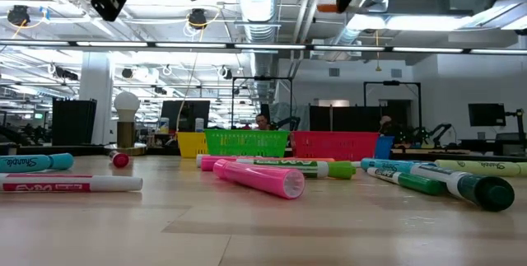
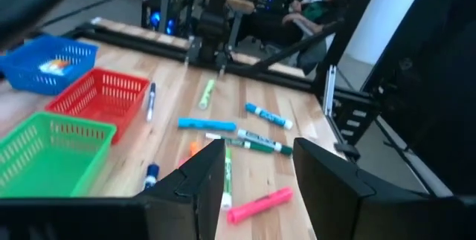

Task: Pick & Place Markers
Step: Put the orange highlighter into the blue bin, then put the green marker into the red bin

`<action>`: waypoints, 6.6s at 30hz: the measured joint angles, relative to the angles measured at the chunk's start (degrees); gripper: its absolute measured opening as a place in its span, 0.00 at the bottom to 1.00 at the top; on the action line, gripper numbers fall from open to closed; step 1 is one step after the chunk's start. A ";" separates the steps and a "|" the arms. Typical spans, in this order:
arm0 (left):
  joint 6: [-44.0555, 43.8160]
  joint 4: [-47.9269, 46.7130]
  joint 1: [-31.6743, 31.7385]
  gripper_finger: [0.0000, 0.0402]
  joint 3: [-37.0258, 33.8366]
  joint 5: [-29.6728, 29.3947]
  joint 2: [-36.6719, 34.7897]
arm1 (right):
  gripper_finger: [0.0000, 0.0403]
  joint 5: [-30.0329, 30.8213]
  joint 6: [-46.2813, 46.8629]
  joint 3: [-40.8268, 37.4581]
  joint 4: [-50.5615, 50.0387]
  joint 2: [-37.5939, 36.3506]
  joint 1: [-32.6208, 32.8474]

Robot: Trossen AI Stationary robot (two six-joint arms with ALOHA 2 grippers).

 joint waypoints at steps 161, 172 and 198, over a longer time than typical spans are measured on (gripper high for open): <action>-9.46 16.84 -3.69 0.40 -12.22 -9.20 -4.88 | 0.30 -15.57 84.91 -39.82 41.86 2.77 23.82; -9.46 16.83 -3.69 0.40 -12.22 -9.20 -4.88 | 0.30 -16.64 88.03 -39.85 43.23 9.44 23.12; -9.26 16.83 -3.69 0.40 -12.22 -9.19 -4.87 | 0.30 -13.63 87.42 -42.25 43.15 9.62 20.33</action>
